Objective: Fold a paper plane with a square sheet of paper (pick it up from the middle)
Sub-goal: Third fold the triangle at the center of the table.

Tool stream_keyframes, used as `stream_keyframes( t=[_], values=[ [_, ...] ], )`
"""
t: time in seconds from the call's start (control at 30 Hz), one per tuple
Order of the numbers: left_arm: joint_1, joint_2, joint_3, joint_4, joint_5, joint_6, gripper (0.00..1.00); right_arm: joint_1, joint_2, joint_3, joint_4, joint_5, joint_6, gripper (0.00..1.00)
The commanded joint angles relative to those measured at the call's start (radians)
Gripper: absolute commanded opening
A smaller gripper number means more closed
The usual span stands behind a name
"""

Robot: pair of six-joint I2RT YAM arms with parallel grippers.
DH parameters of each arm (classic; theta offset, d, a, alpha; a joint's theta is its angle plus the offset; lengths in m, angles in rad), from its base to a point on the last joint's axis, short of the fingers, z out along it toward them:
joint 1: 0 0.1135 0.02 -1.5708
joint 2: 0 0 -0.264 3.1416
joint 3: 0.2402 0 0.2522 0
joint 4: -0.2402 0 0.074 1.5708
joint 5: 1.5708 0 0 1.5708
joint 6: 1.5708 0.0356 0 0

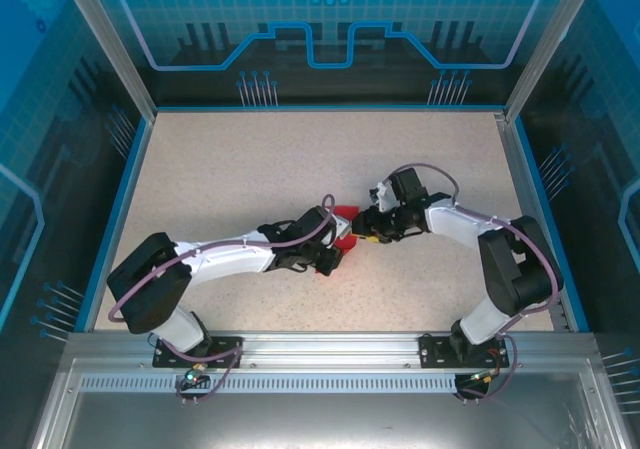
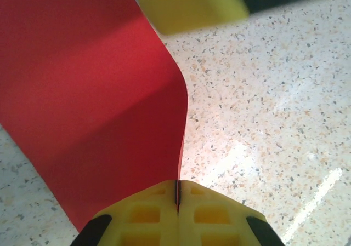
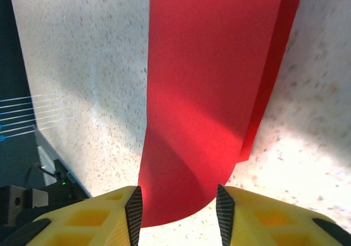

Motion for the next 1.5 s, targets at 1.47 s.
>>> stream_keyframes(
  t=[1.47],
  values=[
    [0.207, 0.132, 0.055, -0.039, 0.255, 0.062, 0.06, 0.109, 0.371, 0.322, -0.179, 0.247, -0.262, 0.1]
  ],
)
